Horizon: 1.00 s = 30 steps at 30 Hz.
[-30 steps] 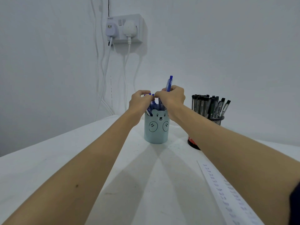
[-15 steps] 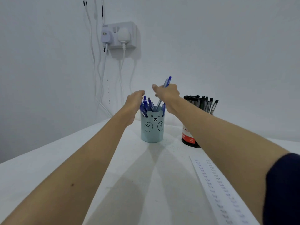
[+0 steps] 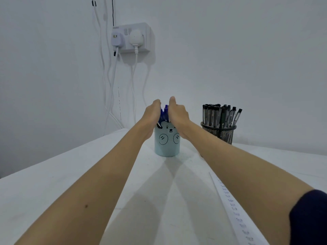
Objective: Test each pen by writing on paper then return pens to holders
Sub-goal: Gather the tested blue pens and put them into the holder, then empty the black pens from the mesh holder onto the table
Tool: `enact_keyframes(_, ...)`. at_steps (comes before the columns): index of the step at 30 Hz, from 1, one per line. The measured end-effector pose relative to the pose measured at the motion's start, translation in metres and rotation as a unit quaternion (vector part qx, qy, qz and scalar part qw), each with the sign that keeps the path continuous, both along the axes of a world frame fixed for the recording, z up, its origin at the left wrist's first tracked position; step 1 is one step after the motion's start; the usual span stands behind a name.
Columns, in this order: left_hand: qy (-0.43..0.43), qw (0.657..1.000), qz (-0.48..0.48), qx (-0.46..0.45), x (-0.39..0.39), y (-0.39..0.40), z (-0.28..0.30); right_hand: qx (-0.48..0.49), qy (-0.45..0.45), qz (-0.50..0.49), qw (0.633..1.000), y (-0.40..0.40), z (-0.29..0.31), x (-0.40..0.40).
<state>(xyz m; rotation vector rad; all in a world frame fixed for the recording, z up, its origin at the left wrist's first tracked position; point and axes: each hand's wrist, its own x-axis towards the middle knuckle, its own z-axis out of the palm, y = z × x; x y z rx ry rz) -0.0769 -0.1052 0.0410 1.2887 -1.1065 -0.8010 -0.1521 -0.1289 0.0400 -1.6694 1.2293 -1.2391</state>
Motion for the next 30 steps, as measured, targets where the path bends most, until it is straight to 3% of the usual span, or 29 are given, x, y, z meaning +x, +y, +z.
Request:
enact_keyframes(3,-0.009,0.999,0.026,-0.016,0.001,0.005,0.008,-0.027,-0.061,-0.016,0.998,0.009,0.019,-0.008)
enact_keyframes(8,-0.057,0.993,0.072,-0.067,-0.008,0.027,0.026,-0.112,-0.073,-0.029,0.991,0.034,0.061,-0.049)
enact_keyframes(13,-0.168,0.98,0.006,-0.109,-0.025,0.062,0.019,-0.161,-0.083,-0.137,0.974,0.051,0.073,-0.115)
enact_keyframes(17,-0.315,0.94,-0.102,-0.085,-0.046,0.097,-0.017,-0.1,-0.043,-0.207,0.972,0.051,0.042,-0.158)
enact_keyframes(22,-0.47,0.844,-0.259,0.018,-0.062,0.121,-0.067,0.065,0.074,-0.136,0.986,0.052,-0.007,-0.175)
enact_keyframes(25,-0.475,0.832,-0.284,0.04,-0.068,0.126,-0.078,0.101,0.087,-0.075,0.988,0.055,-0.019,-0.168)
enact_keyframes(30,-0.464,0.838,-0.285,0.036,-0.07,0.129,-0.086,0.097,0.029,-0.018,0.995,0.047,-0.029,-0.155)
